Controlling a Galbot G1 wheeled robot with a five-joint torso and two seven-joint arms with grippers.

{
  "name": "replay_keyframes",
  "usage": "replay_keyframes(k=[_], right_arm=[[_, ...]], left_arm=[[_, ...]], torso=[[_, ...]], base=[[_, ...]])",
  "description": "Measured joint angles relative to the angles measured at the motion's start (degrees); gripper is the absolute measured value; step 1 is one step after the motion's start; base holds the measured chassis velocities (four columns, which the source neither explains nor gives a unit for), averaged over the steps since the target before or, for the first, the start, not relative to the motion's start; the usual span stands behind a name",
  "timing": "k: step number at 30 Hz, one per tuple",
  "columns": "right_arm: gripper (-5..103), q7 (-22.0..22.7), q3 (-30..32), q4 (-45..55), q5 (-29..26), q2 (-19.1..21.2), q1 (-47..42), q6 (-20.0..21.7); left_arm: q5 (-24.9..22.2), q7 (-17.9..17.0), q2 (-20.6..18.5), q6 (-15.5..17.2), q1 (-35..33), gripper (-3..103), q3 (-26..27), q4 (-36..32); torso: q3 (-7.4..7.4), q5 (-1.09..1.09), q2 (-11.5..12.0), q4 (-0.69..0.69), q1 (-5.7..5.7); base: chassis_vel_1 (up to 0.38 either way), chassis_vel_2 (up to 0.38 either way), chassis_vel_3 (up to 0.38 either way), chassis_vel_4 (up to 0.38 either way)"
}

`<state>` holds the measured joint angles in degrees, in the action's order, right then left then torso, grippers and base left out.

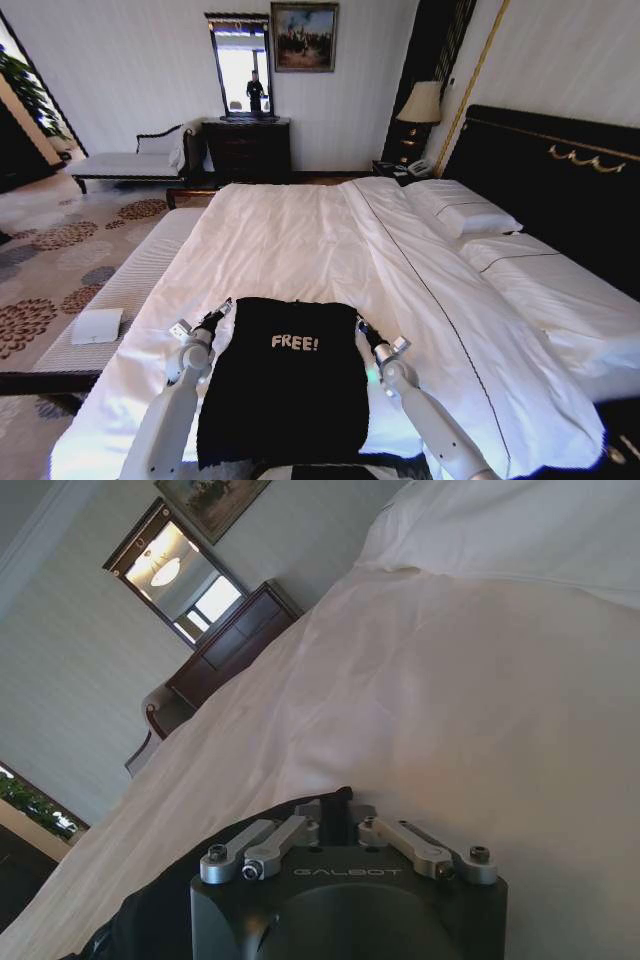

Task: Fold the clothes on the bed.

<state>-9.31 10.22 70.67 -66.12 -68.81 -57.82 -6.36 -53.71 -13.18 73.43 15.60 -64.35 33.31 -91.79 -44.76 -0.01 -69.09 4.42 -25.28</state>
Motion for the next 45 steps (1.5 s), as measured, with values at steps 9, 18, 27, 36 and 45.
replay_keyframes(k=[9,18,27,36,45], right_arm=[[44,-0.02,0.11,0.22,-0.02,0.09,-0.11,-0.01],[35,-0.78,0.61,0.03,0.26,-0.22,-0.04,0.05],[4,-1.35,0.27,-0.98,1.05,-1.36,0.72,0.27],[0,-1.42,-0.01,-1.48,3.18,-1.45,1.35,-1.43],[0,-0.52,1.09,1.94,3.63,-1.42,1.78,-2.55]], left_arm=[[0.29,0.00,0.27,-0.05,-0.01,100,0.03,0.32],[0.43,0.15,0.63,-0.25,1.22,100,-0.21,1.87],[0.28,0.33,0.27,-0.27,3.01,100,-0.75,4.37],[-0.12,0.98,0.29,-0.30,5.04,100,-1.12,7.04],[-2.84,0.88,1.43,0.67,10.01,100,-3.49,12.43]], torso=[[0.00,0.00,0.00,0.00,0.00],[0.00,0.01,0.00,0.00,0.00],[0.00,0.01,0.00,0.00,0.00],[-0.01,0.00,0.00,0.00,0.00],[0.00,0.01,0.00,0.00,0.00]], base=[[0.000,0.000,0.000,0.000],[0.000,0.000,0.000,0.000],[0.000,0.000,0.000,0.000],[0.000,0.000,0.000,0.000],[0.000,0.000,0.000,0.000]])
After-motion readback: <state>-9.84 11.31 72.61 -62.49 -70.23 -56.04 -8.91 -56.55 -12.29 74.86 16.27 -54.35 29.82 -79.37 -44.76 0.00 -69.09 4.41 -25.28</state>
